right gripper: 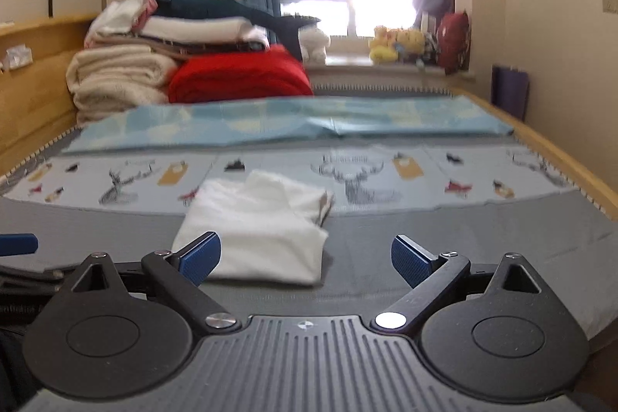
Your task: Fold small clothes
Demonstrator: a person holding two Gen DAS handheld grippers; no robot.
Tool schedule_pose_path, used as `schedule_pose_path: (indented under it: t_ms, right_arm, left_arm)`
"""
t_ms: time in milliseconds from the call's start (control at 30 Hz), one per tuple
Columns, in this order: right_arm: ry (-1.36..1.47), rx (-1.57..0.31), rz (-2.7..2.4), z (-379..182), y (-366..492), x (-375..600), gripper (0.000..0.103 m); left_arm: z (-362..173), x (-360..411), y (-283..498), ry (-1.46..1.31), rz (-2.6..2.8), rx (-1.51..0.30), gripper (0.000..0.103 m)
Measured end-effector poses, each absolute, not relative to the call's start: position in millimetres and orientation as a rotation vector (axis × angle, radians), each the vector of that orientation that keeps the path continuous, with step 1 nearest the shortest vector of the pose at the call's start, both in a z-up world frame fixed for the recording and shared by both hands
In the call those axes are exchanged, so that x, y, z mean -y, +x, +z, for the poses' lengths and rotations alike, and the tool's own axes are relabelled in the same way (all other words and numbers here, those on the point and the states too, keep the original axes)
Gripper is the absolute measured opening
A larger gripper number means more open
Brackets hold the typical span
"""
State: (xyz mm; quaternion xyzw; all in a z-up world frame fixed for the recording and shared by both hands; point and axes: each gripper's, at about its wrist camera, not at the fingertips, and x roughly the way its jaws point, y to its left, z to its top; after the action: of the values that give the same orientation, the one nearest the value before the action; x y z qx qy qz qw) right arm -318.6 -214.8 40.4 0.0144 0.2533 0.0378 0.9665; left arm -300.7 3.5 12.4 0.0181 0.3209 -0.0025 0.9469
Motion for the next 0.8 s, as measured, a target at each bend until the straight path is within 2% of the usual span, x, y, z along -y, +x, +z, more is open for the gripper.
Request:
schedule_pose_path:
  t_ms: [333,800]
  right_arm:
    - [0.015,-0.594,0.104,23,-298,190,0.096]
    - [0.005,-0.599,0.103,21,-297,188,0.096]
  left_arm:
    - [6,6,-286,0.013,-0.006,-0.677,0.095]
    - [3,5,-284,0.0,-0.006,-0.693,0.095]
